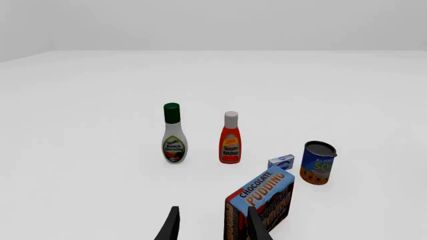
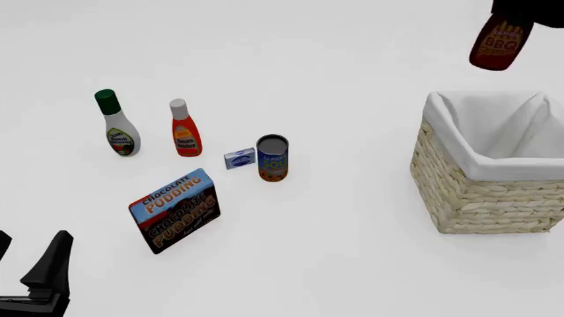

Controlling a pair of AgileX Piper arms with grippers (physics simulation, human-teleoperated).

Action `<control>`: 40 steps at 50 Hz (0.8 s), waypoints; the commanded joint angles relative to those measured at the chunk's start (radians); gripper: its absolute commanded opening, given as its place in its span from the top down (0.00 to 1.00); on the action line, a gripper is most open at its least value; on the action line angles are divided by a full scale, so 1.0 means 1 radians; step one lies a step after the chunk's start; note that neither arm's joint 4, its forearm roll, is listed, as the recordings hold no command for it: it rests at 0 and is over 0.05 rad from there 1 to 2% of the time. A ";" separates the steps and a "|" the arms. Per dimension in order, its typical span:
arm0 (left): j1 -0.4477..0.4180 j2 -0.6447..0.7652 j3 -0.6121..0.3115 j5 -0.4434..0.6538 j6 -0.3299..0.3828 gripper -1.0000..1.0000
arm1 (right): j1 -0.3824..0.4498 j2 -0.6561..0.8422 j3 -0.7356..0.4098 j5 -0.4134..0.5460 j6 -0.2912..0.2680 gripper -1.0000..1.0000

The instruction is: Pick the bbq sauce and place it in the basket.

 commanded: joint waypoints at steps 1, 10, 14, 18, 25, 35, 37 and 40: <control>0.000 0.000 0.000 0.000 0.000 0.00 | -0.092 -0.035 0.102 -0.064 0.011 1.00; 0.000 0.000 0.000 0.000 0.000 0.00 | -0.143 -0.014 0.182 -0.133 0.016 1.00; 0.000 0.000 0.000 0.000 0.000 0.00 | -0.163 0.010 0.206 -0.164 0.003 1.00; 0.000 0.000 0.000 0.000 0.000 0.00 | -0.181 0.019 0.234 -0.186 0.002 1.00; 0.000 0.000 0.000 0.000 0.000 0.00 | -0.198 0.022 0.265 -0.205 0.010 1.00; 0.000 0.000 0.000 0.000 0.000 0.00 | -0.212 0.042 0.318 -0.252 0.024 1.00; 0.000 0.000 0.000 0.000 0.000 0.00 | -0.215 0.046 0.328 -0.260 0.027 1.00; 0.000 0.000 0.000 0.000 0.000 0.00 | -0.216 0.058 0.336 -0.272 0.031 1.00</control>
